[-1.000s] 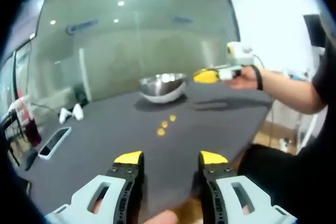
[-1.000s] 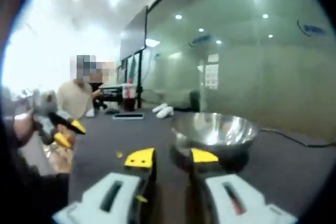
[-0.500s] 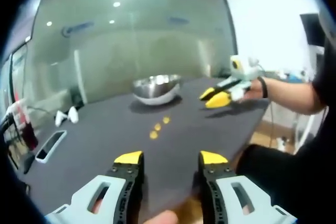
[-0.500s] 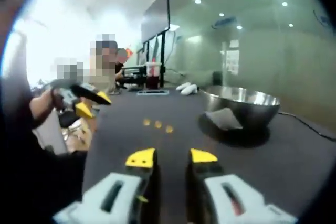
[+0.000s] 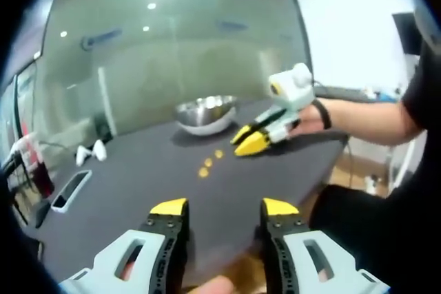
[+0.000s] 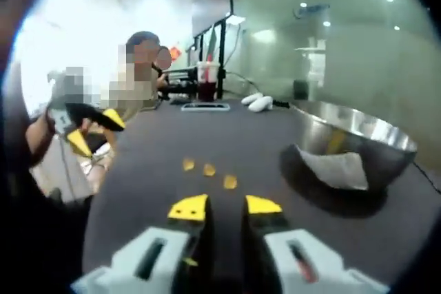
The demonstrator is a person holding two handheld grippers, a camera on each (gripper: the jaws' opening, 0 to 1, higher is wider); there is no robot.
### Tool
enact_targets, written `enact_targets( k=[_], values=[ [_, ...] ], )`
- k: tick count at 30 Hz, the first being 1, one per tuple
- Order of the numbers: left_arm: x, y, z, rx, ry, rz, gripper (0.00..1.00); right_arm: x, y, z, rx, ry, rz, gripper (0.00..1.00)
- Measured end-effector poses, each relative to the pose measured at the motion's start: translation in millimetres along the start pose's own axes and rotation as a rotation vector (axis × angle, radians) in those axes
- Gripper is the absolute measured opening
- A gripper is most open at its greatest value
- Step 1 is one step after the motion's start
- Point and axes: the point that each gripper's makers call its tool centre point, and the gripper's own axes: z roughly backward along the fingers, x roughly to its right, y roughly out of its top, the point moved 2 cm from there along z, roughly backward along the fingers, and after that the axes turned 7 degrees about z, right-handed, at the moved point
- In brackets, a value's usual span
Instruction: Pick up the QQ candy scattered on the table and place it into the stainless steel bowl on the table
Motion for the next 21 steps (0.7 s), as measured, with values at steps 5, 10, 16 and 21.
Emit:
enact_targets(
  k=[5, 10, 16, 21],
  values=[
    [-2.6, 0.7, 3, 0.002, 0.007, 0.000, 0.43, 2, 4.2, -14, -0.003, 0.002, -0.022, 0.18],
    [-4.1, 0.5, 4, 0.001, 0.012, 0.000, 0.42, 3, 3.1, -25, -0.025, -0.001, -0.011, 0.18],
    [-4.9, -4.0, 5, -0.013, 0.016, -0.006, 0.42, 1, 0.3, -29, -0.031, -0.002, 0.001, 0.13],
    [-5.8, -4.5, 5, -0.012, 0.017, -0.002, 0.42, 1, 1.0, -29, -0.031, 0.000, 0.009, 0.10]
  ],
)
